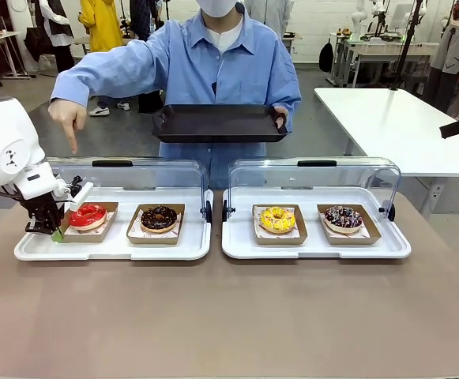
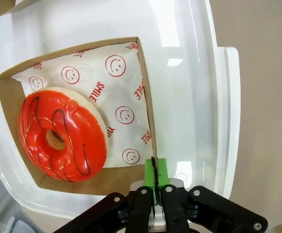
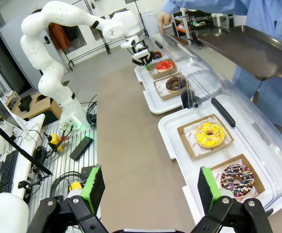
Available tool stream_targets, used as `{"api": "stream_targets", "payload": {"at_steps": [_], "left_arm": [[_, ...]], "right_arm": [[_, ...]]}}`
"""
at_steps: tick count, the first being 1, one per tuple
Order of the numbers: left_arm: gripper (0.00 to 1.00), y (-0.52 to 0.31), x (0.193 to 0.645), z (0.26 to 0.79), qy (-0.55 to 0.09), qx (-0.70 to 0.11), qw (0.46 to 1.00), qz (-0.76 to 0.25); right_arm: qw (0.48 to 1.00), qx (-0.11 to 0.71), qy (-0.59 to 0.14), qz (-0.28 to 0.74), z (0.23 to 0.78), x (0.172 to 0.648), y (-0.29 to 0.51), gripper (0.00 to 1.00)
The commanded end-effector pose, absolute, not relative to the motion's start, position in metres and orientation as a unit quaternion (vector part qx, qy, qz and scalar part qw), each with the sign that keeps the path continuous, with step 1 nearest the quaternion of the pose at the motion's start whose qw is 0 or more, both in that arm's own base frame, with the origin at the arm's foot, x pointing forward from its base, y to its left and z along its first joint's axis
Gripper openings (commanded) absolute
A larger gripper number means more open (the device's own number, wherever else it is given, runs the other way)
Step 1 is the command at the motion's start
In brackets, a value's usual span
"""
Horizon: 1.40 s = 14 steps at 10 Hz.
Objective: Provide the desired donut to the person.
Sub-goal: Pick up and lift the Paper togo box containing the Donut pointed at by the person.
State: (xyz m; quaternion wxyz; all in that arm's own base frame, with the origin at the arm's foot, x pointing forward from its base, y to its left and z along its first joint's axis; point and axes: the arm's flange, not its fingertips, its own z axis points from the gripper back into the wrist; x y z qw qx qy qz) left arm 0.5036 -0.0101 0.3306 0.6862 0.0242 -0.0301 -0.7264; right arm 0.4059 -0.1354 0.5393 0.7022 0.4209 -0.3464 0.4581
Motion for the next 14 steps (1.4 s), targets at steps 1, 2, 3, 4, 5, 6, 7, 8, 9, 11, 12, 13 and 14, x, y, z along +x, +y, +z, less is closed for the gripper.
{"api": "stream_targets", "payload": {"at_steps": [1, 2, 3, 4, 5, 6, 7, 8, 9, 11, 12, 13, 14], "left_arm": [[0.0, -0.007, 0.505, 0.328, -0.017, 0.025, 0.684, -0.729], [0.0, -0.007, 0.504, 0.329, -0.012, 0.025, 0.686, -0.727], [0.0, -0.007, 0.502, 0.33, -0.011, 0.026, 0.684, -0.729], [0.0, -0.008, 0.499, 0.335, -0.013, 0.029, 0.679, -0.734], [0.0, -0.01, 0.494, 0.344, -0.009, 0.033, 0.67, -0.741], [0.0, -0.013, 0.483, 0.361, 0.009, 0.031, 0.678, -0.735], [0.0, -0.016, 0.468, 0.383, 0.008, 0.034, 0.679, -0.733], [0.0, -0.02, 0.452, 0.406, 0.006, 0.041, 0.68, -0.732], [0.0, -0.023, 0.436, 0.427, 0.007, 0.047, 0.681, -0.731], [0.0, -0.028, 0.403, 0.465, 0.004, 0.047, 0.684, -0.728], [0.0, -0.033, 0.387, 0.483, 0.013, 0.052, 0.684, -0.728], [0.0, -0.038, 0.371, 0.5, 0.026, 0.055, 0.688, -0.723], [0.0, -0.043, 0.356, 0.519, 0.019, 0.064, 0.691, -0.72]], "right_arm": [[0.699, 0.424, -0.348, 0.459, 0.539, 0.406, -0.135, 1.0], [0.699, 0.424, -0.348, 0.459, 0.539, 0.406, -0.135, 1.0], [0.699, 0.424, -0.348, 0.459, 0.539, 0.406, -0.135, 1.0], [0.699, 0.424, -0.348, 0.459, 0.539, 0.406, -0.135, 1.0], [0.699, 0.424, -0.348, 0.459, 0.539, 0.406, -0.135, 1.0], [0.699, 0.424, -0.348, 0.459, 0.539, 0.406, -0.135, 1.0], [0.699, 0.424, -0.348, 0.459, 0.539, 0.406, -0.135, 1.0], [0.699, 0.424, -0.348, 0.459, 0.539, 0.406, -0.135, 1.0], [0.699, 0.424, -0.348, 0.459, 0.539, 0.406, -0.135, 1.0], [0.699, 0.424, -0.348, 0.459, 0.539, 0.406, -0.135, 1.0], [0.699, 0.424, -0.348, 0.459, 0.539, 0.406, -0.135, 1.0], [0.699, 0.424, -0.348, 0.459, 0.539, 0.406, -0.135, 1.0], [0.699, 0.424, -0.348, 0.459, 0.539, 0.406, -0.135, 1.0]]}}
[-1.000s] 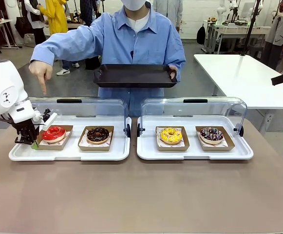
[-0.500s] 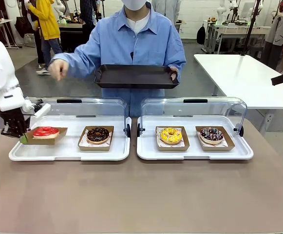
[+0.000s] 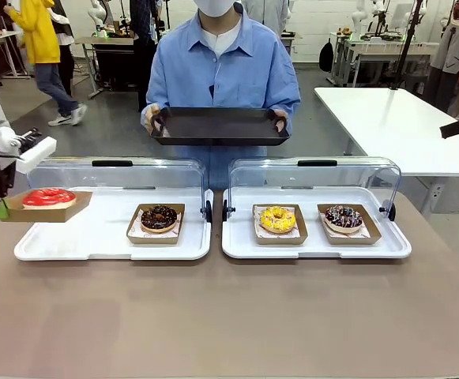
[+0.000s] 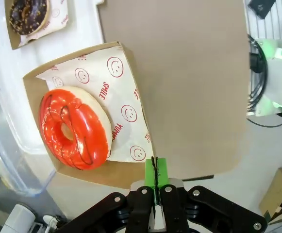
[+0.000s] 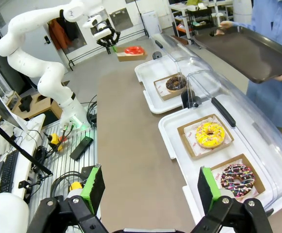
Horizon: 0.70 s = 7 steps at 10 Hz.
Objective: Provide the desired donut to the person.
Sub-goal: Pick up and lift the Paper togo box containing the Donut pointed at by the person.
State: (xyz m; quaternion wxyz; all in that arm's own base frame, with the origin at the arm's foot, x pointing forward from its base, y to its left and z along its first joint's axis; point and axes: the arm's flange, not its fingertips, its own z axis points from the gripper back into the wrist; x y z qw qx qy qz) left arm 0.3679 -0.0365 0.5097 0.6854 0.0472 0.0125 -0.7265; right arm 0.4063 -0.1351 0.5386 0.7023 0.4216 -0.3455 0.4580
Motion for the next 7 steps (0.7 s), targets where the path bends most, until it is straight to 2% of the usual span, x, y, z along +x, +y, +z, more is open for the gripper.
{"api": "stream_targets", "payload": {"at_steps": [1, 3, 7], "left_arm": [[0.0, -0.047, 0.345, 0.535, 0.009, 0.074, 0.692, -0.718], [0.0, -0.049, 0.329, 0.563, -0.017, 0.079, 0.7, -0.71], [0.0, -0.059, 0.337, 0.613, -0.03, 0.071, 0.705, -0.705]], "right_arm": [[0.699, 0.424, -0.348, 0.459, 0.539, 0.406, -0.135, 1.0], [0.699, 0.424, -0.348, 0.459, 0.539, 0.406, -0.135, 1.0], [0.699, 0.424, -0.348, 0.459, 0.539, 0.406, -0.135, 1.0]]}}
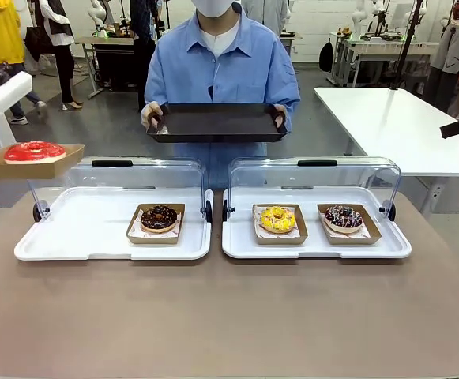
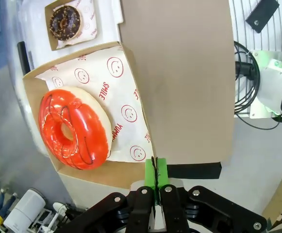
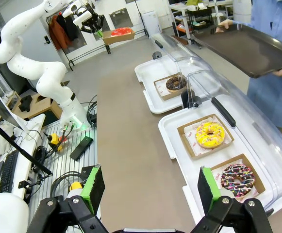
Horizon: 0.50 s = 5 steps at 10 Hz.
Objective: Provide the desired donut to the person.
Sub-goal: Pick up and lift the Paper togo box containing the Donut pointed at by the person, then place the picked Paper togo box onto the Handle tray extended by the person.
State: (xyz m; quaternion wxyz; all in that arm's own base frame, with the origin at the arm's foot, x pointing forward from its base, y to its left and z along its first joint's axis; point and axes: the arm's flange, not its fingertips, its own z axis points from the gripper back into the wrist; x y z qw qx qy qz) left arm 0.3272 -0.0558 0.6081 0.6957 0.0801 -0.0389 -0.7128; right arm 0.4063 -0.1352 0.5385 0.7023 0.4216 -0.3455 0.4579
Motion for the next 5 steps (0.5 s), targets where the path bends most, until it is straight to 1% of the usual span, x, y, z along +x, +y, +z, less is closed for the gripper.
{"api": "stream_targets", "payload": {"at_steps": [1, 2, 3, 5], "left_arm": [[0.0, -0.061, 0.343, 0.615, -0.025, 0.07, 0.704, -0.707], [0.0, -0.06, 0.345, 0.606, -0.023, 0.08, 0.696, -0.713], [0.0, -0.057, 0.333, 0.612, -0.036, 0.077, 0.696, -0.713], [0.0, -0.057, 0.333, 0.612, -0.036, 0.077, 0.696, -0.713]], "right_arm": [[0.699, 0.424, -0.348, 0.459, 0.539, 0.406, -0.135, 1.0], [0.699, 0.424, -0.348, 0.459, 0.539, 0.406, -0.135, 1.0], [0.699, 0.424, -0.348, 0.459, 0.539, 0.406, -0.135, 1.0], [0.699, 0.424, -0.348, 0.459, 0.539, 0.406, -0.135, 1.0]]}}
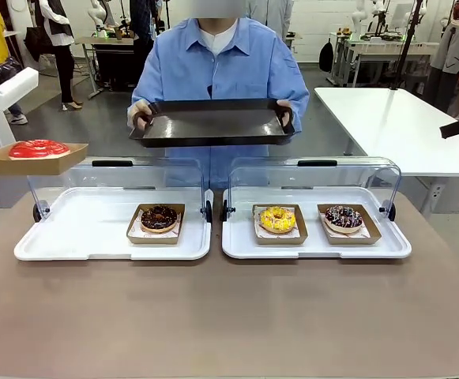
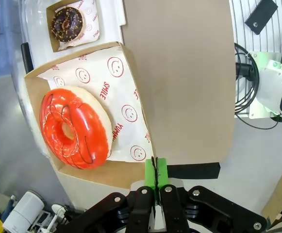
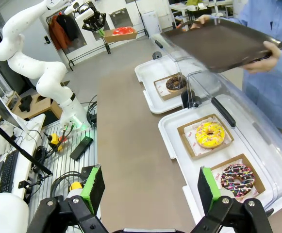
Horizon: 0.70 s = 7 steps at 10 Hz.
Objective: Provide the desired donut to the person.
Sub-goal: Place the picked Paper togo box onto the Handle tray extended by the person.
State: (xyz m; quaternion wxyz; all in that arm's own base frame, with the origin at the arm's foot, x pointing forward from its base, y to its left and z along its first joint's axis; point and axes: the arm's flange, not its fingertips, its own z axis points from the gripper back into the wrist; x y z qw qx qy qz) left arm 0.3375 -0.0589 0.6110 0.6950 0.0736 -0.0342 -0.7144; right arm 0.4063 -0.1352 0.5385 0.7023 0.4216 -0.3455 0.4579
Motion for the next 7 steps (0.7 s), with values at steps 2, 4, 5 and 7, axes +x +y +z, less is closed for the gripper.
{"api": "stream_targets", "payload": {"at_steps": [2, 4, 5, 7], "left_arm": [[0.0, -0.0575, 0.3325, 0.6123, -0.036, 0.077, 0.696, -0.713], [0.0, -0.0575, 0.3325, 0.6123, -0.036, 0.077, 0.696, -0.713], [0.0, -0.0575, 0.3325, 0.6123, -0.036, 0.077, 0.696, -0.713], [0.0, -0.0575, 0.3325, 0.6123, -0.036, 0.077, 0.696, -0.713]], "right_arm": [[0.699, 0.424, -0.348, 0.459, 0.5395, 0.406, -0.1346, 1.0], [0.699, 0.424, -0.348, 0.459, 0.5395, 0.406, -0.1346, 1.0], [0.699, 0.424, -0.348, 0.459, 0.5395, 0.406, -0.1346, 1.0], [0.699, 0.424, -0.348, 0.459, 0.5395, 0.406, -0.1346, 1.0]]}}
